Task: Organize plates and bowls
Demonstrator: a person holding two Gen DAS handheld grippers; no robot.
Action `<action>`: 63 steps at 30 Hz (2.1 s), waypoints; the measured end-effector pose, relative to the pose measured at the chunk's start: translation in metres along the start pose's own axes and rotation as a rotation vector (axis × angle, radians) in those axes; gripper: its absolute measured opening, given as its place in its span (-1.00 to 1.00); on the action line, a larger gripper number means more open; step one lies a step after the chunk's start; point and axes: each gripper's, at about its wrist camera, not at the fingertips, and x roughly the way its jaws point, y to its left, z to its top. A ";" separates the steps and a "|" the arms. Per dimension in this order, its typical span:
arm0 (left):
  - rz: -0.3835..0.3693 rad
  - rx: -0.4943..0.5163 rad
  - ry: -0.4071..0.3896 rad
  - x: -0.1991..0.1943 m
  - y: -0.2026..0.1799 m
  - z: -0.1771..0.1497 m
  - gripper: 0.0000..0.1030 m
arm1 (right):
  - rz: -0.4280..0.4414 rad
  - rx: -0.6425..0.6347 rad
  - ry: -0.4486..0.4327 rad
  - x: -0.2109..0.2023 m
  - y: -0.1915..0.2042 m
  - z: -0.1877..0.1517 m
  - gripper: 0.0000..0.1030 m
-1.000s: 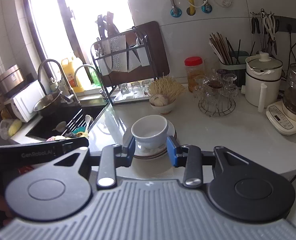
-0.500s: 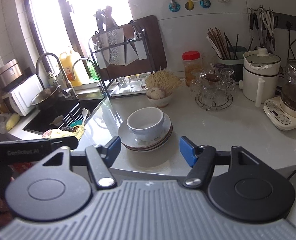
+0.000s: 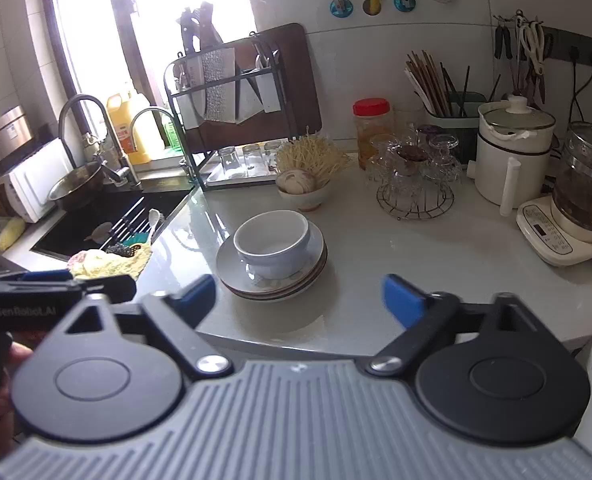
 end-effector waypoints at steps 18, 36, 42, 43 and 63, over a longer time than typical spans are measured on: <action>0.012 0.010 0.013 0.001 0.002 -0.005 0.95 | -0.030 0.015 -0.003 -0.002 -0.001 -0.004 0.85; 0.033 -0.003 0.050 0.000 0.016 -0.009 0.95 | -0.023 0.038 0.014 -0.001 0.006 -0.011 0.85; 0.046 0.013 0.047 -0.002 0.014 -0.012 0.95 | -0.023 0.034 0.022 -0.002 0.004 -0.014 0.85; 0.043 0.011 0.048 -0.002 0.014 -0.013 0.95 | -0.021 0.036 0.026 -0.001 0.004 -0.015 0.85; 0.048 -0.001 0.041 -0.006 0.011 -0.016 0.95 | -0.002 0.024 0.043 0.000 0.009 -0.017 0.85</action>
